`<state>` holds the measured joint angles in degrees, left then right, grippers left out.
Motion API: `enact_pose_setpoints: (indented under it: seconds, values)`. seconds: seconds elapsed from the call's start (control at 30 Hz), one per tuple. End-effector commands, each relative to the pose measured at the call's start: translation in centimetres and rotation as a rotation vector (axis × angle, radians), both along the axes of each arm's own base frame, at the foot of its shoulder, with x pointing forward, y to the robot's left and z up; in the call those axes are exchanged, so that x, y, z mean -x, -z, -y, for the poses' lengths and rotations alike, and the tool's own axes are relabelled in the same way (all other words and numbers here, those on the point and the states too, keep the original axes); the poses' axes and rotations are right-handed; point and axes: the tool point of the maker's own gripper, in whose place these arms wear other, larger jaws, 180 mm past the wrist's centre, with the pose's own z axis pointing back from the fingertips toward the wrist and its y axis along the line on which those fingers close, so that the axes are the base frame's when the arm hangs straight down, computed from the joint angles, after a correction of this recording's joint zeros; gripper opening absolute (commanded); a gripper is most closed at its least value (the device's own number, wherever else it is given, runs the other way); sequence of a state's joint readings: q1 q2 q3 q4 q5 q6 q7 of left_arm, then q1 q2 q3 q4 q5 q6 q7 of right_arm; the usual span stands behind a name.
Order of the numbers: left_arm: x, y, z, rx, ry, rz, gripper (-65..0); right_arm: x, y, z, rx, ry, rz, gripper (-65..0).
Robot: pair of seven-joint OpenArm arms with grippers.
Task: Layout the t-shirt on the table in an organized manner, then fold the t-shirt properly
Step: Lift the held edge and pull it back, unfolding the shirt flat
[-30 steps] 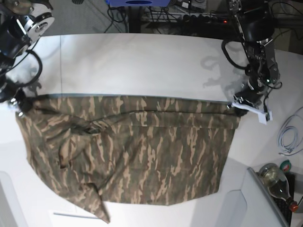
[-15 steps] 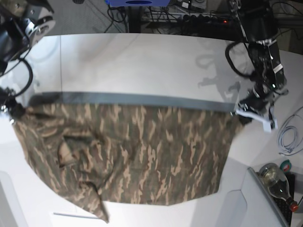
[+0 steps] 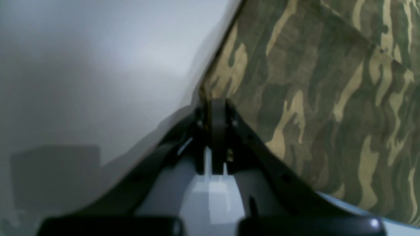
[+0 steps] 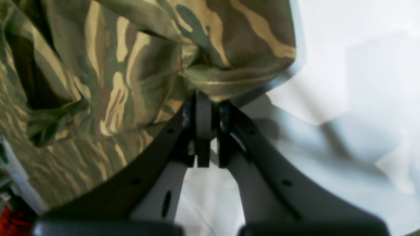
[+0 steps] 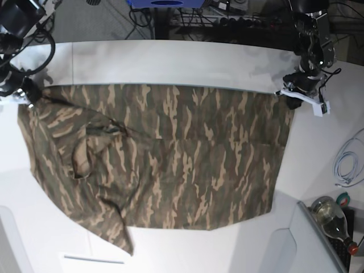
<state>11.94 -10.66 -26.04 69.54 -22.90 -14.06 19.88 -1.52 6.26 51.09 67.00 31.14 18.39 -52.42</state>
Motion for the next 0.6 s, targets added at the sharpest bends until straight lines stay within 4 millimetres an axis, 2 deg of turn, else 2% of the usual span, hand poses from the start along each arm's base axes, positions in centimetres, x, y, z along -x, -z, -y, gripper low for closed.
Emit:
enact_pose_setpoints:
  seconds: [0.0, 0.13, 0.3, 0.4, 0.47, 0.57]
  values:
    - [-0.3, -1.3, -1.0, -0.033, -0.004, 0.041, -65.0, -0.3, -1.4, 1.7, 0.057, -0.01, 0.042, -65.0]
    - [1.5, -1.5, -1.0, -0.053, 0.013, 0.023, -65.0, 2.4, -1.1, 1.2, 0.086, -0.038, 0.015, -65.0]
    - [3.8, -0.6, -0.9, -0.054, 0.016, -0.022, -65.0, 5.1, -1.1, 0.6, 0.112, -0.051, -0.013, -65.0]
    - [4.9, -0.2, -1.1, -0.056, 0.01, -0.042, -65.0, 5.7, -1.5, 0.5, 0.132, -0.061, -0.016, -65.0]
    - [5.4, -0.5, -2.3, -0.067, -0.024, -0.041, -65.0, 5.9, -1.4, 0.5, 0.128, -0.061, -0.022, -65.0]
    - [5.9, -0.7, -3.0, -0.067, -0.062, -0.035, -65.0, 6.1, -1.3, 0.5, 0.128, -0.06, -0.026, -65.0]
